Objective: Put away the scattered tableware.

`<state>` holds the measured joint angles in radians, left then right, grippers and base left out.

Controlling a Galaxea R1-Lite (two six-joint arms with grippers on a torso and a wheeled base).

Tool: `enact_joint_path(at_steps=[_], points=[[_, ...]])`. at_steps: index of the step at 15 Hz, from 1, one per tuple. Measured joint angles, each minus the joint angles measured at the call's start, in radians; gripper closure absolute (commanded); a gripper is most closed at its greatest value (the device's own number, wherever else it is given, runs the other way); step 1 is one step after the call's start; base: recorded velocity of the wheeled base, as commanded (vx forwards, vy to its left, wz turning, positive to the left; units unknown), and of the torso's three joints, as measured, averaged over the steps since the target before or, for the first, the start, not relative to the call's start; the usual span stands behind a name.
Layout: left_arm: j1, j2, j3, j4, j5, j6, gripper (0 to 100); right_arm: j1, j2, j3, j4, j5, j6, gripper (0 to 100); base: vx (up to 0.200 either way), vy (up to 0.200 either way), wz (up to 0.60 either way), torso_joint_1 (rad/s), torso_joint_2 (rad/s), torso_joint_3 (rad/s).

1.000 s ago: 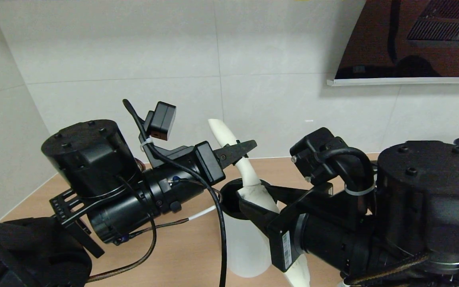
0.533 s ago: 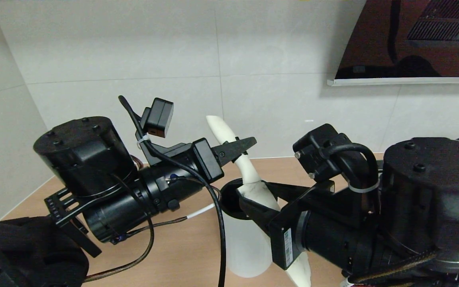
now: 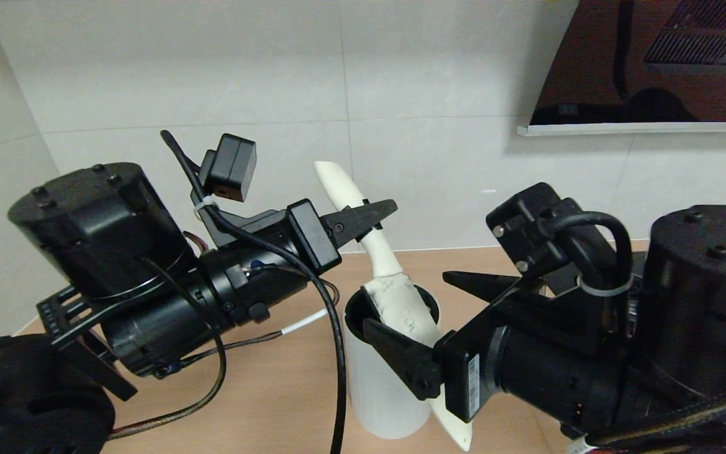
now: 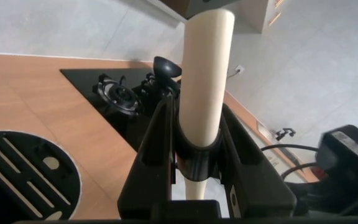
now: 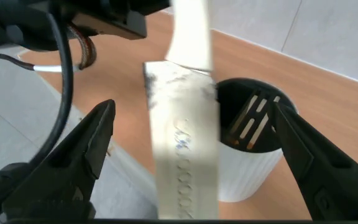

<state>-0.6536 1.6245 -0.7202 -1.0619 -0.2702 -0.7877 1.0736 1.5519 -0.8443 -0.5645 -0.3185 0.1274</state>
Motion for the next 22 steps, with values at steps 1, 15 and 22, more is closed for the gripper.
enact_joint_path(at_steps=[1, 15, 22], points=[[0.007, -0.014, -0.016, 0.042, 0.003, 0.000, 100, -0.011, -0.018, 0.000, 0.002, 0.001, -0.001, 0, 0.000, 0.000, 0.00, 0.000, 0.00, 0.000], [0.021, -0.075, -0.425, 0.636, 0.737, 0.475, 100, -0.303, -0.101, 0.001, 0.014, 0.065, -0.008, 0, 0.000, 0.000, 0.00, 0.000, 0.00, 0.000], [-0.040, 0.108, -0.412, 0.394, 0.876, 0.537, 100, -0.304, -0.088, 0.003, 0.013, 0.064, -0.008, 0, 0.000, 0.000, 0.00, 0.000, 0.00, 0.000]])
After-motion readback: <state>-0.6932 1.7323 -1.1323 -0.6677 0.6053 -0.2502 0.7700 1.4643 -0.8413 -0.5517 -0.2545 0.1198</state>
